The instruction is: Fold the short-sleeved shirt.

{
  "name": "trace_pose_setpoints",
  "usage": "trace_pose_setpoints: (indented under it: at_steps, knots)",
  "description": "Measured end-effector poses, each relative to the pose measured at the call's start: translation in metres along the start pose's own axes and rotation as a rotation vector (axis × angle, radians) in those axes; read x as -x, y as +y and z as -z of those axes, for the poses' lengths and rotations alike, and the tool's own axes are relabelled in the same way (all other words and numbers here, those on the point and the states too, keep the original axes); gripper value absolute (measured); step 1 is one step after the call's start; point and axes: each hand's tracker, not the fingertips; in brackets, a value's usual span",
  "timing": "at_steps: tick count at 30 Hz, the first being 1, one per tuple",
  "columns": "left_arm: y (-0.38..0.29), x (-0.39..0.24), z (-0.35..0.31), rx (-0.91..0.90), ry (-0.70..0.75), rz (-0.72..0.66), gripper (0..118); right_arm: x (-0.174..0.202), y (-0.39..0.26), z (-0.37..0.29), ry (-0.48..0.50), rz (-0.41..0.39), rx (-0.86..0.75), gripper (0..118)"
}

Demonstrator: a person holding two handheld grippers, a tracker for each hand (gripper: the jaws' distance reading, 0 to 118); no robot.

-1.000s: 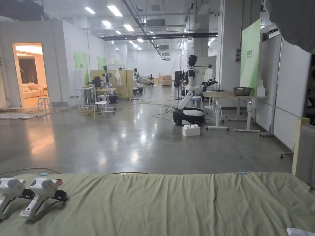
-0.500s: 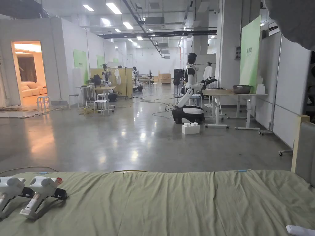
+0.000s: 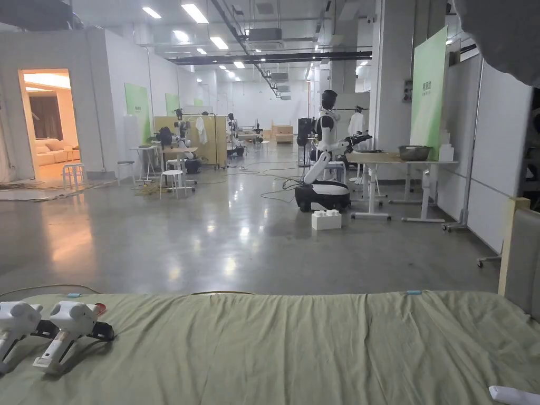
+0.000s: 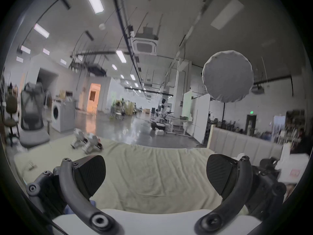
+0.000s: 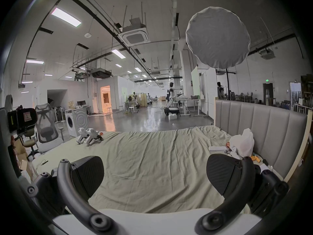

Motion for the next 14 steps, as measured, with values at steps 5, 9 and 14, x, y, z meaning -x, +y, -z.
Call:
trace_pose_setpoints:
  at_steps: [5, 9, 14]
  knots:
    - [0.004, -0.008, -0.006, -0.042, 0.039, 0.100, 118, 0.001, -0.001, 0.004, 0.013, -0.001, 0.004, 118]
    - [0.003, -0.010, -0.003, -0.032, 0.034, 0.123, 118, 0.003, -0.001, 0.007, 0.024, -0.006, 0.005, 118]
    - [-0.014, -0.006, 0.010, 0.000, 0.059, 0.109, 118, 0.001, -0.008, 0.020, 0.021, -0.006, 0.034, 118]
